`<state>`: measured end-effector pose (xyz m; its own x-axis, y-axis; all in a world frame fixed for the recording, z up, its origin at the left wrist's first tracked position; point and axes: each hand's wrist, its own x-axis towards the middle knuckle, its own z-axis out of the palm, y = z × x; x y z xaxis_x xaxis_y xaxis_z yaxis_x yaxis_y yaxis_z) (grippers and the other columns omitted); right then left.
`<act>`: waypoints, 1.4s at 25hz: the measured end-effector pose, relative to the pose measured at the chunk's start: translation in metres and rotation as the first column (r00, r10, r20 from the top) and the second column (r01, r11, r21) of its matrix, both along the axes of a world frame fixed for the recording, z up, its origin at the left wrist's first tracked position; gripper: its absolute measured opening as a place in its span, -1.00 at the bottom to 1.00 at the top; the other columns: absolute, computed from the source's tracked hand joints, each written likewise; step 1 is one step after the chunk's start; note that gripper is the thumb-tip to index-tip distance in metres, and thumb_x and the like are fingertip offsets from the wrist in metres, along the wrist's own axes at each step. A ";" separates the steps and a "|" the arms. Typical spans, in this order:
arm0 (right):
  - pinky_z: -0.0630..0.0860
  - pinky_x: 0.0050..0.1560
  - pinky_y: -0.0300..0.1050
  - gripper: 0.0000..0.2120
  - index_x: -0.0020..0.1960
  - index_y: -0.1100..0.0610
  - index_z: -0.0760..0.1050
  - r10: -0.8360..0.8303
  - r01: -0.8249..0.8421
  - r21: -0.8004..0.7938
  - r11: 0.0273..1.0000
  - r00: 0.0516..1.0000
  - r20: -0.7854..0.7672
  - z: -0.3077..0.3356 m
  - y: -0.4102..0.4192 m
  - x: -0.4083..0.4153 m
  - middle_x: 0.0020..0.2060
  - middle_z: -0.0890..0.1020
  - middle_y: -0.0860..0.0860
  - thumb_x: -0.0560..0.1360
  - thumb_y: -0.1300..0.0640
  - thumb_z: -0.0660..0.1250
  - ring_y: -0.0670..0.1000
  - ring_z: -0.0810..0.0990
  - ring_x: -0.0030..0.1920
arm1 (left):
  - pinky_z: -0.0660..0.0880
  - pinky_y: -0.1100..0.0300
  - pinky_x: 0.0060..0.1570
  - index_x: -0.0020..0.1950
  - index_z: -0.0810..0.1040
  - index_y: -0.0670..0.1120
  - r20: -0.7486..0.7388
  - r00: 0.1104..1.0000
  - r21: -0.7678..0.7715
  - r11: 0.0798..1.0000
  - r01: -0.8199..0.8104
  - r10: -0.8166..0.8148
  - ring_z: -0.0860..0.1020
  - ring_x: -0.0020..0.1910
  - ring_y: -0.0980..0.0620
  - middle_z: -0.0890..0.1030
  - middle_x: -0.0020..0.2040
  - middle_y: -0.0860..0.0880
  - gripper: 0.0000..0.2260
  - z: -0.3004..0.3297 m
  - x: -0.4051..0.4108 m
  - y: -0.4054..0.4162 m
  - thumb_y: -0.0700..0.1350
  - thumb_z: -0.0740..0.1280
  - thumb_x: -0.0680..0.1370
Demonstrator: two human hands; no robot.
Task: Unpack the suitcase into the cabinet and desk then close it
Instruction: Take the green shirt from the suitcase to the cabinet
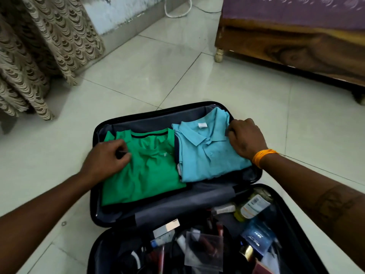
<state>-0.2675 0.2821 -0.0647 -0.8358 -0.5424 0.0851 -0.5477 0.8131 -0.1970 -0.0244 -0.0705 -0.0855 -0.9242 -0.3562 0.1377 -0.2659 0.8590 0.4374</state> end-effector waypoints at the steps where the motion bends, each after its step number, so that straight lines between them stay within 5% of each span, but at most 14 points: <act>1: 0.41 -0.07 0.10 -0.70 0.04 0.15 0.54 -0.050 0.054 0.065 0.996 0.997 -0.062 -0.001 0.006 0.000 -0.06 0.61 0.15 0.51 -0.02 0.16 0.27 0.48 0.07 | 0.51 0.05 -0.24 -0.17 0.58 -0.03 0.051 0.999 -0.091 0.996 -0.015 0.019 0.66 -0.22 -0.11 0.68 -0.22 -0.04 -0.88 0.004 0.004 -0.006 -0.07 0.50 0.41; 5: 0.45 0.08 0.15 -0.68 0.13 0.17 0.56 -0.071 0.079 0.065 0.995 0.991 -0.117 -0.004 -0.002 0.013 0.08 0.58 0.15 0.39 0.15 0.37 0.28 0.49 0.19 | 0.54 -0.02 -0.25 -0.15 0.58 -0.10 0.303 0.942 -0.329 0.944 -0.038 0.143 0.63 -0.14 -0.28 0.64 -0.16 -0.18 -0.88 0.022 0.010 -0.023 -0.13 0.46 0.38; 10: 0.49 0.06 0.14 -0.70 0.15 0.19 0.59 0.091 -0.096 -0.106 0.990 0.994 -0.059 -0.004 -0.049 0.046 0.04 0.62 0.16 0.44 0.16 0.38 0.30 0.52 0.13 | 0.55 -0.03 -0.22 -0.13 0.61 -0.17 0.310 0.949 -0.269 0.963 0.032 0.056 0.61 -0.10 -0.29 0.62 -0.14 -0.20 -0.79 0.030 0.014 -0.018 -0.15 0.30 0.29; 13: 0.55 0.03 0.09 -0.75 0.15 0.14 0.60 0.160 -0.126 -0.207 0.970 0.974 0.158 -0.007 -0.083 0.079 0.01 0.66 0.12 0.49 0.13 0.39 0.23 0.60 0.06 | 0.59 -0.08 -0.09 -0.05 0.61 -0.18 0.239 0.966 -0.244 0.957 0.159 -0.099 0.59 -0.03 -0.28 0.62 -0.08 -0.20 -0.77 0.033 0.019 -0.007 -0.29 0.35 0.31; 16: 0.58 0.00 -0.07 -0.85 0.05 0.02 0.63 0.123 0.023 -0.281 0.959 0.863 0.490 -0.014 -0.111 0.126 -0.13 0.70 0.00 0.49 0.10 0.42 0.07 0.68 -0.06 | 0.56 0.02 -0.06 0.01 0.60 -0.13 0.164 0.956 -0.115 0.958 0.264 -0.244 0.61 -0.02 -0.19 0.64 -0.04 -0.12 -0.75 0.020 0.038 0.036 -0.31 0.35 0.36; 21: 0.49 0.15 -0.11 -0.75 0.11 0.09 0.65 -0.063 0.309 -0.274 0.911 0.759 0.648 -0.049 -0.131 0.172 0.07 0.71 0.09 0.47 0.04 0.43 0.15 0.64 0.16 | 0.43 0.09 0.26 0.37 0.54 -0.13 0.220 0.972 0.139 0.983 -0.117 0.085 0.53 0.29 -0.15 0.58 0.31 -0.13 -0.58 -0.009 0.048 0.063 -0.15 0.40 0.50; 27: 0.40 0.36 0.09 -0.41 0.32 0.26 0.50 -0.194 0.367 -0.165 0.916 0.762 0.618 -0.059 -0.134 0.168 0.26 0.53 0.29 0.42 -0.10 0.36 0.35 0.48 0.31 | 0.14 0.01 0.60 0.65 0.21 -0.18 0.301 0.894 0.260 0.873 -0.413 0.333 0.16 0.63 -0.19 0.18 0.65 -0.22 -0.26 -0.019 0.044 0.066 -0.04 0.43 0.54; 29: 0.44 0.31 0.11 -0.34 0.27 0.28 0.49 -0.194 0.356 -0.144 0.923 0.758 0.623 -0.061 -0.138 0.161 0.23 0.58 0.30 0.34 -0.17 0.29 0.35 0.52 0.27 | 0.17 0.02 0.58 0.65 0.17 -0.19 0.318 0.863 0.314 0.815 -0.487 0.393 0.16 0.63 -0.20 0.13 0.66 -0.23 -0.24 -0.018 0.032 0.067 -0.04 0.43 0.54; 35: 0.50 0.28 0.11 -0.42 0.26 0.23 0.51 -0.229 0.403 -0.114 0.908 0.706 0.670 -0.061 -0.150 0.142 0.25 0.61 0.22 0.48 -0.21 0.39 0.32 0.52 0.31 | 0.48 0.07 0.18 0.52 0.34 -0.18 0.289 0.751 0.459 0.602 -0.653 0.594 0.53 0.33 -0.21 0.52 0.40 -0.16 -0.42 -0.007 0.007 0.055 -0.08 0.41 0.55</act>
<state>-0.1255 0.1320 -0.1252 -0.8585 -0.2708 -0.4355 0.0558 0.7948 -0.6043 -0.0179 -0.0158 -0.0924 -0.4476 -0.8369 -0.3149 -0.7173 0.1258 0.6853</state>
